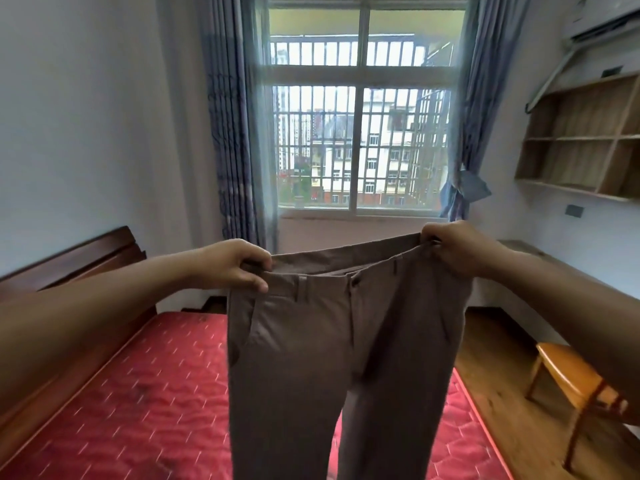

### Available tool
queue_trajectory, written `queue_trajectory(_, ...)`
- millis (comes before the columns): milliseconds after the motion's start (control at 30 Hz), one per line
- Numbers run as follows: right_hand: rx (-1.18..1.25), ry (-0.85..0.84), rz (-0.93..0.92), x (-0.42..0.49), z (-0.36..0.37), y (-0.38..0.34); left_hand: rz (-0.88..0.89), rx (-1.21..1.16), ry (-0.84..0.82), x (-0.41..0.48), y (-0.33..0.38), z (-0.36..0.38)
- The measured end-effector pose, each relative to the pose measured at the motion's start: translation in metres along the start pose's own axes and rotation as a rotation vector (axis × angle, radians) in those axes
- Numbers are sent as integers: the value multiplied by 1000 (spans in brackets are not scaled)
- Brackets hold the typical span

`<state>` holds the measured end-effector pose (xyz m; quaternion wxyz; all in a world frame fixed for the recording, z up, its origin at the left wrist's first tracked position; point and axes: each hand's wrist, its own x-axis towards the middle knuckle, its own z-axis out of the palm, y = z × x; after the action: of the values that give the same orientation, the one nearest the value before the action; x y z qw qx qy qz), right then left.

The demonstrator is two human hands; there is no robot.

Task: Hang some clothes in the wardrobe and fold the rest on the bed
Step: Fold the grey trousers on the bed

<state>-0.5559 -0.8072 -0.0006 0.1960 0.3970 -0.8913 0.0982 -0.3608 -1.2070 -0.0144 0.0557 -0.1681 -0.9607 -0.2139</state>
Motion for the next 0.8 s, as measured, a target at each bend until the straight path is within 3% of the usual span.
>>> queue_trajectory(67,26,3,22,1,-1,5,-17,13,39,1,-4,-2)
queue_trajectory(267,55,99,60,7,-8,14,-79,26,403,18,-13,-18)
queue_trajectory(433,107,261,72,13,-22,26,-119,-108,606,30,-20,-32)
queue_trajectory(633,285,340,200,24,-29,27,-144,37,644,49,-24,-45)
queue_trajectory(800,477,187,452,40,-16,11,-332,-349,491,74,-13,-23)
